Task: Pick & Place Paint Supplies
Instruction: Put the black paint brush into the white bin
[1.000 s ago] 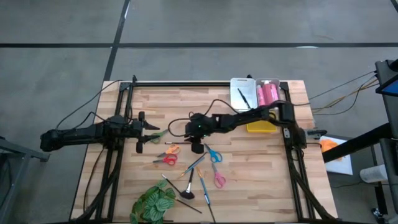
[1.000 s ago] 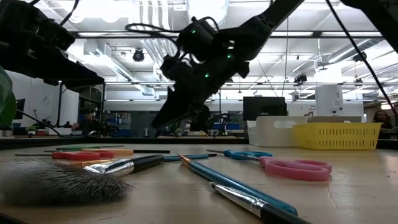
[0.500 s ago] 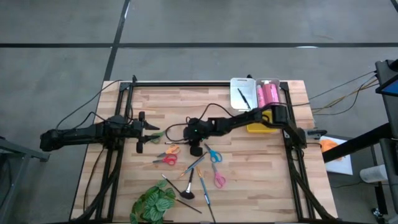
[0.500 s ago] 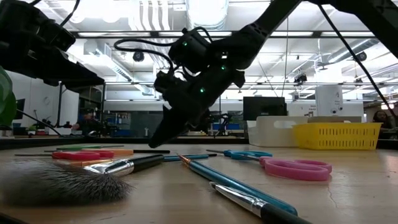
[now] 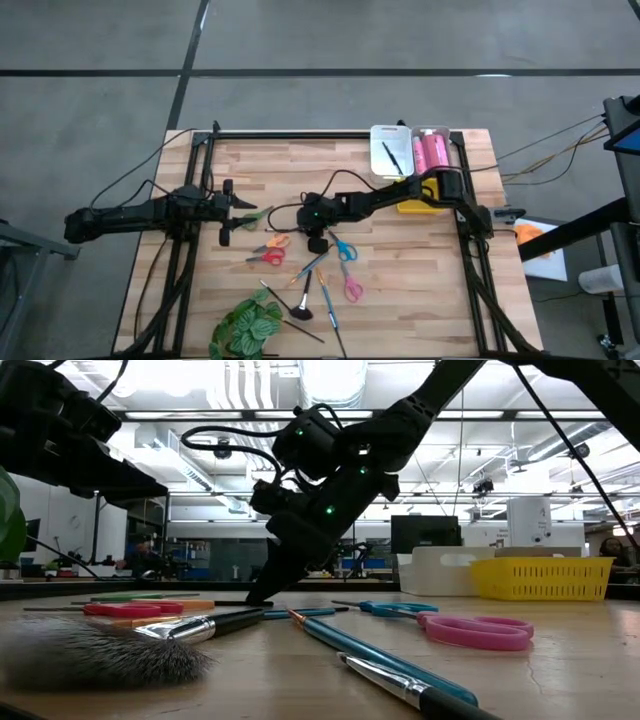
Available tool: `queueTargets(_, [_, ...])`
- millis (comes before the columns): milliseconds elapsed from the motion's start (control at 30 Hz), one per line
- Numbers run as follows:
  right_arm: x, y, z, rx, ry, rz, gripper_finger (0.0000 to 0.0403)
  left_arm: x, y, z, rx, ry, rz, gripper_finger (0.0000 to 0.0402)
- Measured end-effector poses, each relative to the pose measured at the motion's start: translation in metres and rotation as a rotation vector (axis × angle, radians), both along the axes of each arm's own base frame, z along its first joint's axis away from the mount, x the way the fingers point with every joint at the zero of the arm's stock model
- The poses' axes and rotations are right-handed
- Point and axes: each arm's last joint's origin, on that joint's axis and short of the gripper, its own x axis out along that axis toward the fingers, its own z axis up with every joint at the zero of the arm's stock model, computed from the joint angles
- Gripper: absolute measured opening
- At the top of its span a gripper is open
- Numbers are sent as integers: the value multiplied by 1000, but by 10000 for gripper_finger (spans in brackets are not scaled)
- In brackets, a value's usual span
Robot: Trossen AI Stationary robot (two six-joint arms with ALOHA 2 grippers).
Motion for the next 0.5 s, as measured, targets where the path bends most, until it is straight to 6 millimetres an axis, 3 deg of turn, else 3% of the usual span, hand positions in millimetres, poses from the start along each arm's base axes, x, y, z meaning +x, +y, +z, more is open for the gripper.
queueTargets(233, [-2, 0, -1, 17, 19, 10, 85, 0, 0, 0, 0, 0, -1, 169])
queueTargets(500, [-2, 0, -1, 26, 28, -1, 15, 0, 0, 0, 0, 0, 0, 169])
